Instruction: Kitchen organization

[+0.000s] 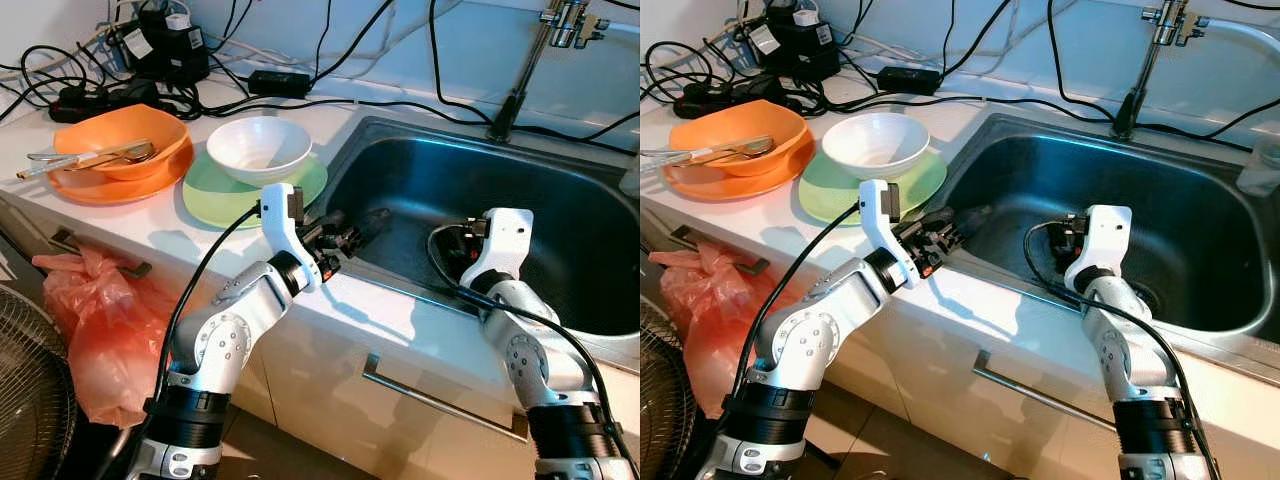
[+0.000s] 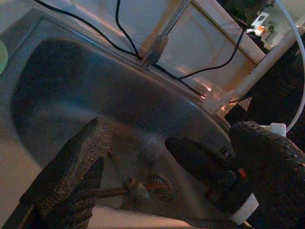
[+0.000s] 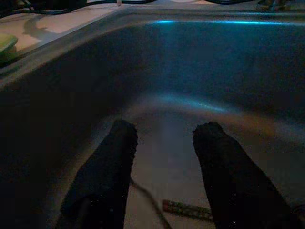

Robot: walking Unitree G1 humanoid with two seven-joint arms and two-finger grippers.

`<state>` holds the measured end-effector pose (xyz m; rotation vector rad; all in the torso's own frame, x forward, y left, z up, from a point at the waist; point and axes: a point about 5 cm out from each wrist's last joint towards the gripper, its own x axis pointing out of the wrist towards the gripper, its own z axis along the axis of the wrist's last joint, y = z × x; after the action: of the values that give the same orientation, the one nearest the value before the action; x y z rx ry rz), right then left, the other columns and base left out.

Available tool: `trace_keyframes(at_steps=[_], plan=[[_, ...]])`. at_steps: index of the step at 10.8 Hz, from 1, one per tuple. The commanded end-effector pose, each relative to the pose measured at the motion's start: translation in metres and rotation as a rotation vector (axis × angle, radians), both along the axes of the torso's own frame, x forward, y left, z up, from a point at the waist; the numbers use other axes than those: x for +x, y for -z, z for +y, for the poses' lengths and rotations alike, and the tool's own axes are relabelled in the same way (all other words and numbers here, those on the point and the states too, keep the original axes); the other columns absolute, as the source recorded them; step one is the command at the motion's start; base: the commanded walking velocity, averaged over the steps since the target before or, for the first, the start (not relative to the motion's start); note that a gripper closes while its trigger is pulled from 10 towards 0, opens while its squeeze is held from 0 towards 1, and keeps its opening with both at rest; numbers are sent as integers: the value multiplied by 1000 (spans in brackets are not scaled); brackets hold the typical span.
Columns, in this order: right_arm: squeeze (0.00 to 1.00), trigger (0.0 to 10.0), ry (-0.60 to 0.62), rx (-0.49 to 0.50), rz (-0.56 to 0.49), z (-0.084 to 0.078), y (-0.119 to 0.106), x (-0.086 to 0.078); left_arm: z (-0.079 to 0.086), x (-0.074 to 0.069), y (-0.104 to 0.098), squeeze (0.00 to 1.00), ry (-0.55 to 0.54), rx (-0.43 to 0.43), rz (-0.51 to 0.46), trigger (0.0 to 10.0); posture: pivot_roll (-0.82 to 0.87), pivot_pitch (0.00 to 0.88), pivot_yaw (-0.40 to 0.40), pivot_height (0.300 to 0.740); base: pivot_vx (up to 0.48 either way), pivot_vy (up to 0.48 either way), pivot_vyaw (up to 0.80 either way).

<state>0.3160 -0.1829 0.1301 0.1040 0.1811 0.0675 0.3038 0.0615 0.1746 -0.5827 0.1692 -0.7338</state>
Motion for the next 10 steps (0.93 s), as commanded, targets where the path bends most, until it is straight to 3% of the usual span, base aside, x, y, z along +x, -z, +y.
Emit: trace_keyframes(at_steps=[1, 8, 9, 10], plan=[[1000, 10000, -6, -24, 11, -1, 0, -2, 0, 3, 1, 0, -12, 16, 12, 10000, -30, 0, 32, 740, 0, 0, 0], [1000, 10000, -19, -38, -18, 0, -9, 0, 9, 15, 7, 0, -103, 24, 61, 10000, -34, 0, 30, 740, 0, 0, 0], [855, 10000, -27, -36, -14, 2, -10, 0, 10, 16, 8, 0, -111, 24, 64, 10000, -35, 0, 28, 740, 0, 0, 0], [631, 10000, -47, -33, -10, 5, -11, 1, 10, 18, 8, 0, -122, 23, 67, 10000, -37, 0, 26, 740, 0, 0, -725]])
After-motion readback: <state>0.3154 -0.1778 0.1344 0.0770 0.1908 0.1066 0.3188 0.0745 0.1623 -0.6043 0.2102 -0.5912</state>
